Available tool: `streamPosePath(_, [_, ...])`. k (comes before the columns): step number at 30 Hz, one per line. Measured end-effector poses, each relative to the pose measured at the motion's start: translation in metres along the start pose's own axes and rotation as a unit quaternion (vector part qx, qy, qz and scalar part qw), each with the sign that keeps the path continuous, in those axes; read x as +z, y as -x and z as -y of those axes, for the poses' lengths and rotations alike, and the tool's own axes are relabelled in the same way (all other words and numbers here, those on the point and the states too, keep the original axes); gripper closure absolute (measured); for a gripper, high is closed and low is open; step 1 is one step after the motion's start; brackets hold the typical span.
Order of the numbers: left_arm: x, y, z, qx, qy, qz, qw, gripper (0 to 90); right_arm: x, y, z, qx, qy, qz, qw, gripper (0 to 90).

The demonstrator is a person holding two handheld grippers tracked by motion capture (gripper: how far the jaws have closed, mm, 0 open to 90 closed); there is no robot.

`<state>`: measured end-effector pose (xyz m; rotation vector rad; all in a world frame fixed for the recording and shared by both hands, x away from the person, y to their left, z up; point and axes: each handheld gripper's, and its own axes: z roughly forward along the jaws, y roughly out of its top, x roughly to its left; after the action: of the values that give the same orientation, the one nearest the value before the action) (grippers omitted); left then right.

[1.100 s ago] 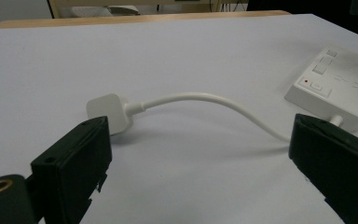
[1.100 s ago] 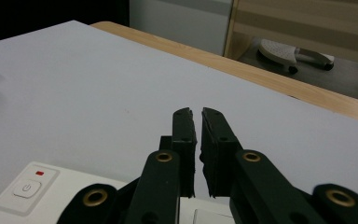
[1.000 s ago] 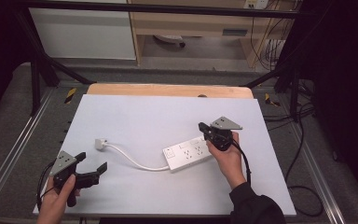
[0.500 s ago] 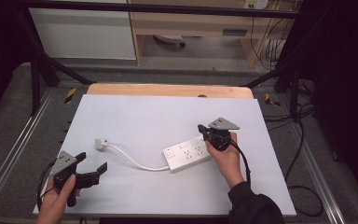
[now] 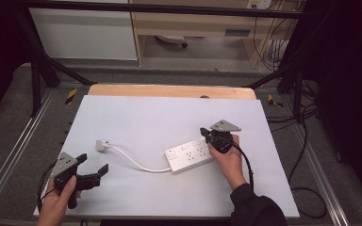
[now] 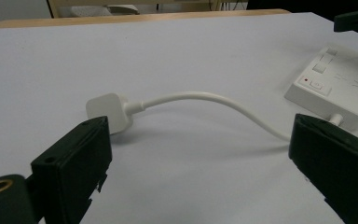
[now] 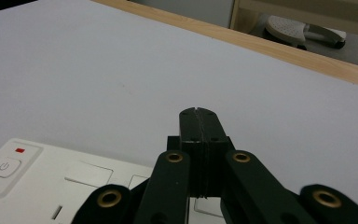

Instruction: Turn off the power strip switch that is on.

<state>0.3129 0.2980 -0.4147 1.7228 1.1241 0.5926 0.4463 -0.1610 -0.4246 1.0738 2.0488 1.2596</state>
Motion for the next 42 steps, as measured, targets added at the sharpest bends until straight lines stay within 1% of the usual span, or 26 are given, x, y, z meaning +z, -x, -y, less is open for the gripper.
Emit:
streamPosePath(16, [0.000,0.000,0.000,0.001,0.002,-0.001,1.0000,5.8,0.003,0.004,0.007,0.008,-0.014,0.001,0.9999,90.0])
streamPosePath(26, [0.000,0.000,0.000,0.002,0.002,0.000,1.0000,5.8,0.006,0.000,0.012,0.006,-0.031,-0.007,0.9995,90.0])
streamPosePath(30, [0.000,0.000,0.000,0.002,0.002,0.000,1.0000,5.8,0.007,-0.001,0.014,0.007,-0.035,-0.012,0.9993,90.0])
streamPosePath(42, [0.000,0.000,0.000,0.003,0.002,0.000,1.0000,5.8,0.008,-0.003,0.016,0.005,-0.042,-0.017,0.9990,90.0])
